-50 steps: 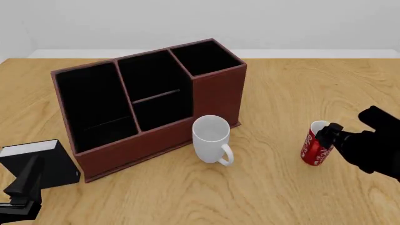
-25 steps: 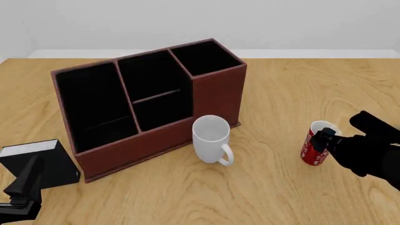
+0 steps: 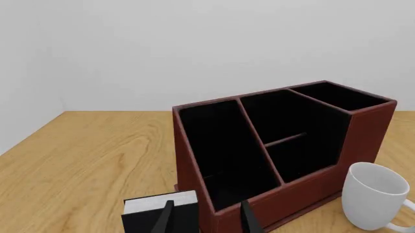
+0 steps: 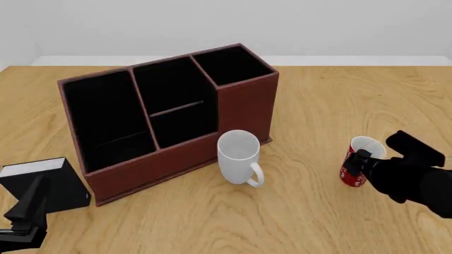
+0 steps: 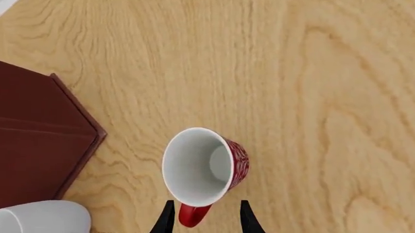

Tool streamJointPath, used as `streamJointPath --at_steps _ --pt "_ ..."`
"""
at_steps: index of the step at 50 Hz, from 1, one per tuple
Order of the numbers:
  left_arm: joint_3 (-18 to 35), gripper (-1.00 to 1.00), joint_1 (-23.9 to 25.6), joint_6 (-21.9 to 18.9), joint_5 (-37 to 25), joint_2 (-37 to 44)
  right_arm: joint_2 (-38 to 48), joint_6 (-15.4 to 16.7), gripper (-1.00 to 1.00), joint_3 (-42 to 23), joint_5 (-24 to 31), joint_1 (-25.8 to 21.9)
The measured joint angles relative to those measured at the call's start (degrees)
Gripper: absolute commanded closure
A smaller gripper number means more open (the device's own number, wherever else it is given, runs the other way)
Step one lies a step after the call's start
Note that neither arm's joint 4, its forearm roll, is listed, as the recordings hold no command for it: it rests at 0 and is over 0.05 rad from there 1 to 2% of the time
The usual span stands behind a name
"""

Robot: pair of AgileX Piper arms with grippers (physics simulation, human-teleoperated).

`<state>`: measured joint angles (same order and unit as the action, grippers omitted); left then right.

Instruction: Pick up the red mug and place it to the right of the caddy.

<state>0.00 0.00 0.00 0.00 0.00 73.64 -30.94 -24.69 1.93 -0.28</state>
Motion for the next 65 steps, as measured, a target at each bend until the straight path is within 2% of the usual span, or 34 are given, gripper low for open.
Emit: streamJointPath --at_steps 9,10,16,26,32,40,50,65 --pt "0.00 -1.00 0.00 0.00 0.00 0.00 1.05 -0.24 -1.00 0.08 -0.65 -0.33" --pt "0.00 -1.00 0.00 0.00 0.00 0.00 1.10 -0.26 1.00 0.07 -0.65 -0.36" --pt "0.00 -1.00 0.00 0.00 0.00 0.00 0.49 0.75 1.00 -0.70 -1.71 -1.20" --pt "0.00 -1.00 0.00 0.00 0.00 0.00 -0.32 1.73 1.00 -0.61 -0.43 -1.07" --pt "0.00 -1.00 0.00 0.00 0.00 0.00 -1.56 3.79 1.00 -0.28 1.24 0.31" --pt "0.00 -1.00 0.00 0.00 0.00 0.00 -3.72 9.14 1.00 0.37 3.07 3.84" --pt "0.00 -1.00 0.00 0.00 0.00 0.00 -6.61 19.01 1.00 1.78 3.18 9.36" --pt "0.00 -1.00 0.00 0.00 0.00 0.00 -10.11 28.49 1.00 1.99 0.56 9.17"
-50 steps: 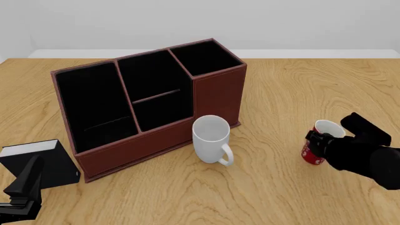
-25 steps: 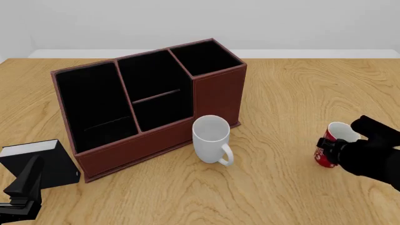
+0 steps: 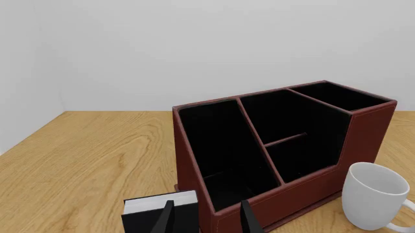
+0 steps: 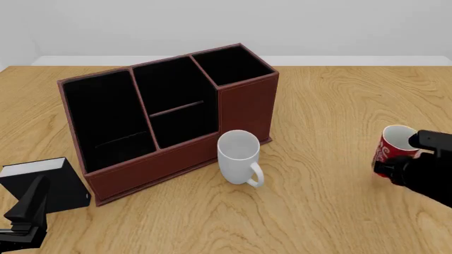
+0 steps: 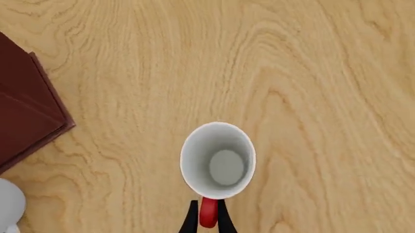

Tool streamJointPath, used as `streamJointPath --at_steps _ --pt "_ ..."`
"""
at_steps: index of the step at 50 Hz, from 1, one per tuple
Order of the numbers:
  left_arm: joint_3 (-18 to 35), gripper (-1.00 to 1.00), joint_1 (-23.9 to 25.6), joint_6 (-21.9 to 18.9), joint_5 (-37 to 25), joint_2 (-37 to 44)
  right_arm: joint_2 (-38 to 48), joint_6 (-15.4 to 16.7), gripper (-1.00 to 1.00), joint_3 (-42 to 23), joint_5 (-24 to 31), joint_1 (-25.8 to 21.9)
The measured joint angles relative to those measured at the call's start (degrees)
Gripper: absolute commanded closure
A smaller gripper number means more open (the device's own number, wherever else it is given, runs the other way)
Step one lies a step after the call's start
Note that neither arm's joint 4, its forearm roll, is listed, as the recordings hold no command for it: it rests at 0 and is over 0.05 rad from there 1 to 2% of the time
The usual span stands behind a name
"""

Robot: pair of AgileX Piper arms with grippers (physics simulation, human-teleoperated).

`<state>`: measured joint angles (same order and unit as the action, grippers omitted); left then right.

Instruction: Pick up the red mug and place it to the right of the caddy.

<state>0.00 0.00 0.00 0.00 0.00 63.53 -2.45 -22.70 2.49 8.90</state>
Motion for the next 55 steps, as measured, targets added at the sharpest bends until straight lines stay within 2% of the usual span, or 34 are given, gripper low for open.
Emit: streamJointPath --at_steps 18,26,35,55 --pt "0.00 -1.00 0.00 0.00 0.00 0.00 0.50 10.14 1.00 -1.68 -6.35 -1.75" --pt "0.00 -1.00 0.00 0.00 0.00 0.00 1.32 12.64 1.00 -3.65 -8.16 -3.91" --pt "0.00 -1.00 0.00 0.00 0.00 0.00 4.43 13.49 1.00 -7.77 -10.09 -6.49" --pt "0.00 -1.00 0.00 0.00 0.00 0.00 17.82 10.69 1.00 -20.65 -12.91 -12.80"
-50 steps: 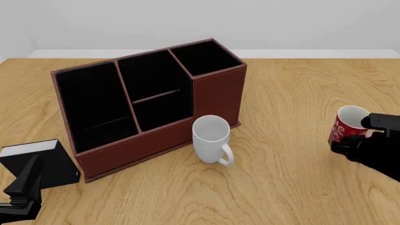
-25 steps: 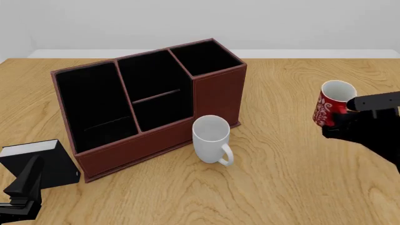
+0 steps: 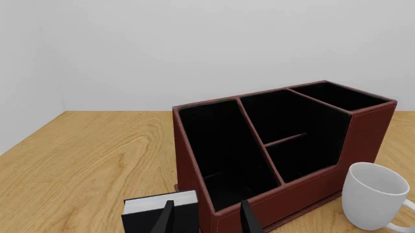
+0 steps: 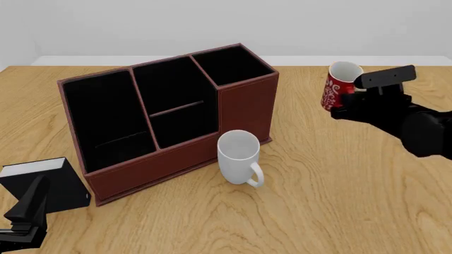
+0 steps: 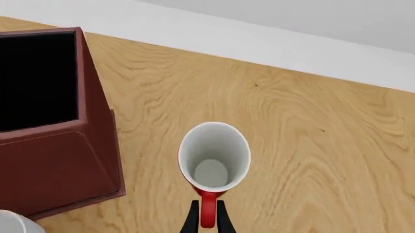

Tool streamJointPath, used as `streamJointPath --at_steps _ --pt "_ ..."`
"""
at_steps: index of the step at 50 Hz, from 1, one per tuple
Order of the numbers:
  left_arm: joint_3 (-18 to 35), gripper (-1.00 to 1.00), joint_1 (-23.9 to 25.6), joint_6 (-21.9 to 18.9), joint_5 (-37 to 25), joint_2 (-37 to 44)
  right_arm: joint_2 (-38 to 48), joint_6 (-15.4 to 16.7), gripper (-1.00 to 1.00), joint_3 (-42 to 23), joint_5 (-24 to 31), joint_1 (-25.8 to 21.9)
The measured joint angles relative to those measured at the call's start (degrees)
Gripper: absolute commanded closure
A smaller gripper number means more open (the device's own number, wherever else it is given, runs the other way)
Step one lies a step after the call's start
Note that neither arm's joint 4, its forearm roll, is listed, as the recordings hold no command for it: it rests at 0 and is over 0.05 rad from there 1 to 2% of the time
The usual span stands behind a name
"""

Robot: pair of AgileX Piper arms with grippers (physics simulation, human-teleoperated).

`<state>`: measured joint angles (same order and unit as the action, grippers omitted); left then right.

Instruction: Pick up the red mug and place it to the right of the caddy.

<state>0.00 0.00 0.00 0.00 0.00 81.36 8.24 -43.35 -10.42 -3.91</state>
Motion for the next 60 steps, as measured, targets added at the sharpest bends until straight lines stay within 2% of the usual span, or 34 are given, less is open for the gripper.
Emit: streamJointPath --at_steps 30,60 --pt "0.00 -1.00 0.00 0.00 0.00 0.00 16.05 -1.46 1.00 -14.33 0.67 -5.10" --pt "0.00 -1.00 0.00 0.00 0.00 0.00 24.02 -1.42 1.00 -19.80 1.51 -6.08"
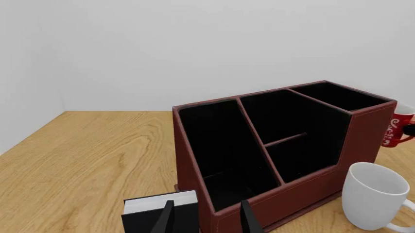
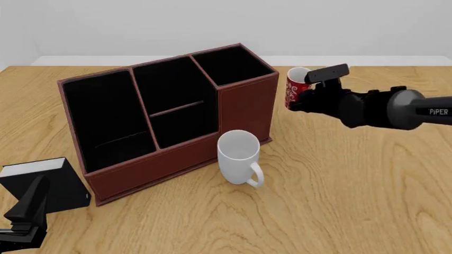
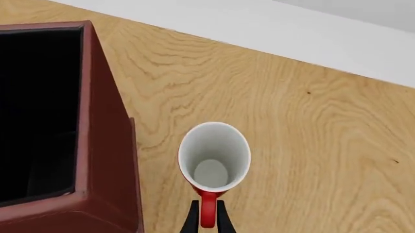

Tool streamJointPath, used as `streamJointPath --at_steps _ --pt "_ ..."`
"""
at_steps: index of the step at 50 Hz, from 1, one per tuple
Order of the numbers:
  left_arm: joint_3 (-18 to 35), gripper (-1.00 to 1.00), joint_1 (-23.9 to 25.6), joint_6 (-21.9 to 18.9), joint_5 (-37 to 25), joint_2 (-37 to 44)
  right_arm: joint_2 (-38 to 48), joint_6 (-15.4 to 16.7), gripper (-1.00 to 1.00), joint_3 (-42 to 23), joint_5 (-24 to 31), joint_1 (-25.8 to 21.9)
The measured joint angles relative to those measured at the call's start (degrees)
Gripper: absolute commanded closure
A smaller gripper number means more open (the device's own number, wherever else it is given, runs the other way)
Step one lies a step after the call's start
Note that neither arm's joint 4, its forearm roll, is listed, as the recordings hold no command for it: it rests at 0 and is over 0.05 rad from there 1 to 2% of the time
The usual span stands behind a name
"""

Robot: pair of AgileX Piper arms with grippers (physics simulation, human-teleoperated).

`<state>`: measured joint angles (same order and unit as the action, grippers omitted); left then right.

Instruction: Pick up the red mug and place it to the right of the caddy.

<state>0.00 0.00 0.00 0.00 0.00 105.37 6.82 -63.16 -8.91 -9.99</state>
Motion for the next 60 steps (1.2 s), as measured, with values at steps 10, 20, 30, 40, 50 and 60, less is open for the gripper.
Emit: streamJointPath --at_steps 10,20,30,40,50,60 --pt "0.00 -1.00 0.00 0.00 0.00 0.00 1.60 0.06 1.00 -0.55 0.12 -0.42" --pt "0.00 -1.00 0.00 0.00 0.00 0.00 2.81 0.05 1.00 -0.66 0.01 -0.90" --pt "0.00 -1.00 0.00 0.00 0.00 0.00 3.55 0.00 1.00 -0.58 -0.13 -1.06" --pt "0.00 -1.00 0.00 0.00 0.00 0.00 4.07 -0.09 1.00 -0.36 -0.46 -0.91" --pt "0.00 -1.00 0.00 0.00 0.00 0.00 4.36 -0.32 1.00 0.23 -0.90 -1.12" --pt "0.00 -1.00 0.00 0.00 0.00 0.00 4.57 -0.48 1.00 0.71 -1.17 -1.39"
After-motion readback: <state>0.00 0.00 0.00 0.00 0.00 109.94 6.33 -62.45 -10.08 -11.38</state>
